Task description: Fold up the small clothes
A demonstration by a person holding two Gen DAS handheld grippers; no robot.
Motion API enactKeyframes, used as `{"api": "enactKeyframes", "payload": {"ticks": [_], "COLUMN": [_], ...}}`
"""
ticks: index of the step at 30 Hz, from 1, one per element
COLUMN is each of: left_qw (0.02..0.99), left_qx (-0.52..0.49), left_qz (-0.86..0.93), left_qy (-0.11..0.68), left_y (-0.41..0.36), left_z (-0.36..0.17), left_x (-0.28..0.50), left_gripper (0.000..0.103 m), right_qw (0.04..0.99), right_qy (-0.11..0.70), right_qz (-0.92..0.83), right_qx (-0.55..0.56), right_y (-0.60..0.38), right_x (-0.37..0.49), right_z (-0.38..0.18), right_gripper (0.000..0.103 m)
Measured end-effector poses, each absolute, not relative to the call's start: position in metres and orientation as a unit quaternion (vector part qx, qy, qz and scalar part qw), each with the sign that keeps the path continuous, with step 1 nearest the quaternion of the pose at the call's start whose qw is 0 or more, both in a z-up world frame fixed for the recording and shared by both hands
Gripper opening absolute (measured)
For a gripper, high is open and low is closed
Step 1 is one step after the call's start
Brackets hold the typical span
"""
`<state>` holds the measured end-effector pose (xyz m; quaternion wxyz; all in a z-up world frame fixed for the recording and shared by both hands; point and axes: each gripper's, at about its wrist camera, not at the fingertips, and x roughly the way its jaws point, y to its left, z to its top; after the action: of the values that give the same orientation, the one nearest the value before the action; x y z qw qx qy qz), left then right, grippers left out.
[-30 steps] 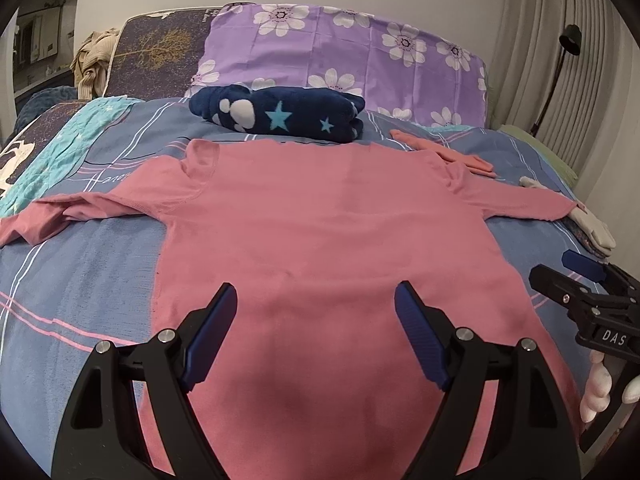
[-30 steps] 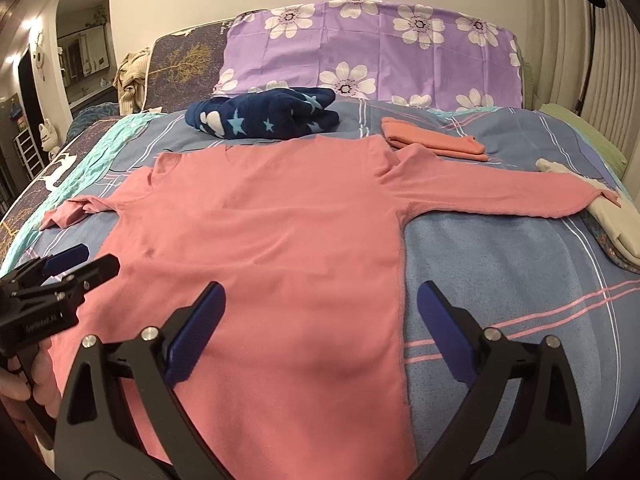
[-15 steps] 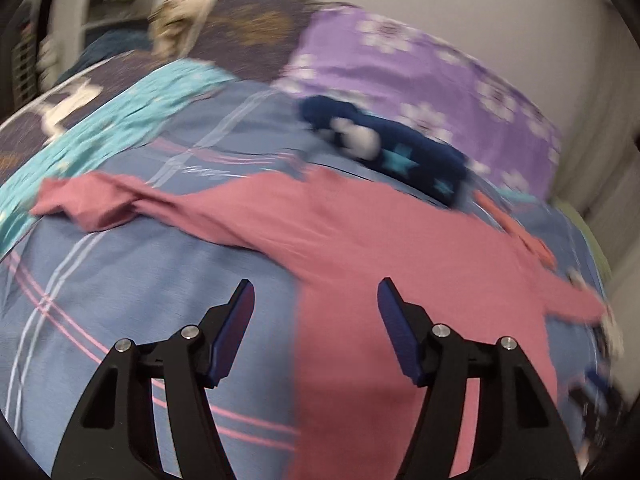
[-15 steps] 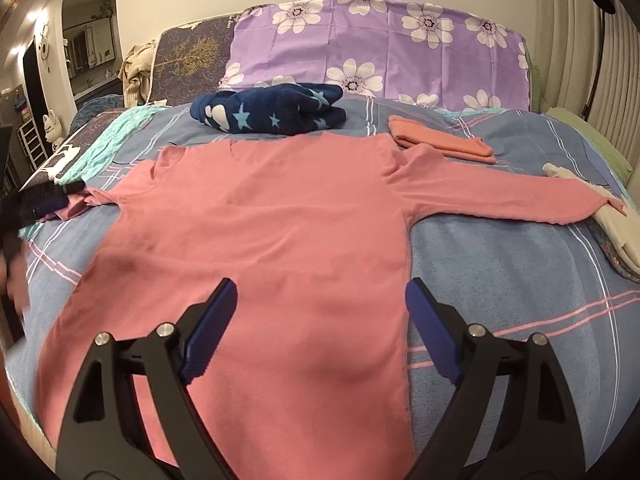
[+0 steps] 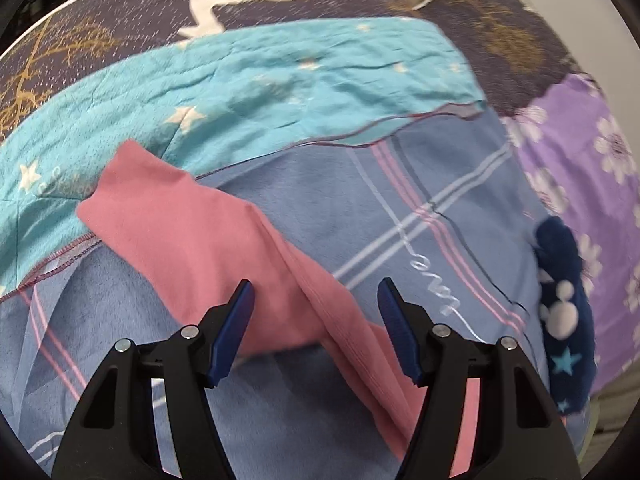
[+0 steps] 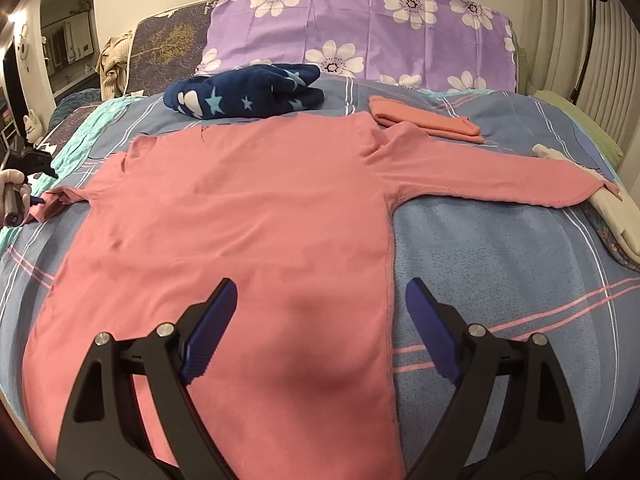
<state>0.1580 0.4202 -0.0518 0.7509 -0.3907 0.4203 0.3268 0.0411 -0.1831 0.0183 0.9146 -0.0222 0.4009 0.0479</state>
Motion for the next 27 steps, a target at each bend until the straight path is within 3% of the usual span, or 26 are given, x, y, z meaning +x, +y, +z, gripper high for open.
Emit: {"api": "enactKeyframes", "payload": {"ticks": [2, 3, 4, 7, 11, 14, 17, 18, 19, 21, 24, 27], "left_qw": [0.738, 0.729, 0.725, 0.755, 0.842, 0.92, 0.952, 0.955, 0.955, 0.951, 0.934, 0.926], "left_qx": [-0.403, -0.417, -0.43, -0.427, -0.353, -0.25, -0.15, -0.111, -0.083, 0.001, 0.113, 0.151], "left_qz": [0.328, 0.325, 0.322, 0.301, 0.215, 0.082, -0.053, -0.088, -0.108, -0.137, -0.139, -0.105], "left_qy": [0.432, 0.434, 0.431, 0.396, 0.346, 0.291, 0.261, 0.262, 0.265, 0.278, 0.31, 0.329], "left_y": [0.428, 0.433, 0.436, 0.428, 0.371, 0.28, 0.184, 0.153, 0.13, 0.075, 0.027, 0.027], "left_z": [-0.065, -0.073, -0.076, -0.061, 0.004, 0.075, 0.105, 0.105, 0.101, 0.079, 0.031, -0.001], "left_x": [0.163, 0.164, 0.163, 0.158, 0.163, 0.162, 0.151, 0.145, 0.14, 0.125, 0.107, 0.096], "left_gripper": [0.045, 0.019, 0.003, 0.002, 0.002, 0.002, 0.003, 0.011, 0.034, 0.055, 0.056, 0.056], "right_qw": [0.914, 0.914, 0.914, 0.914, 0.912, 0.91, 0.911, 0.91, 0.91, 0.909, 0.91, 0.909], "right_qy": [0.402, 0.402, 0.402, 0.402, 0.406, 0.409, 0.407, 0.407, 0.408, 0.41, 0.411, 0.413], "right_qz": [0.049, 0.051, 0.052, 0.057, 0.058, 0.064, 0.072, 0.073, 0.073, 0.069, 0.057, 0.05], "right_qx": [-0.022, -0.022, -0.023, -0.027, -0.029, -0.016, -0.009, -0.011, -0.014, -0.017, -0.01, 0.002], "right_y": [-0.182, -0.18, -0.179, -0.178, -0.178, -0.176, -0.174, -0.173, -0.173, -0.176, -0.188, -0.2], "right_x": [0.045, 0.046, 0.047, 0.049, 0.055, 0.058, 0.055, 0.054, 0.053, 0.051, 0.05, 0.052], "right_z": [0.017, 0.017, 0.017, 0.016, 0.012, 0.012, 0.013, 0.013, 0.012, 0.012, 0.014, 0.016], "right_gripper": [0.087, 0.087, 0.087, 0.088, 0.088, 0.088, 0.088, 0.088, 0.088, 0.088, 0.088, 0.088]}}
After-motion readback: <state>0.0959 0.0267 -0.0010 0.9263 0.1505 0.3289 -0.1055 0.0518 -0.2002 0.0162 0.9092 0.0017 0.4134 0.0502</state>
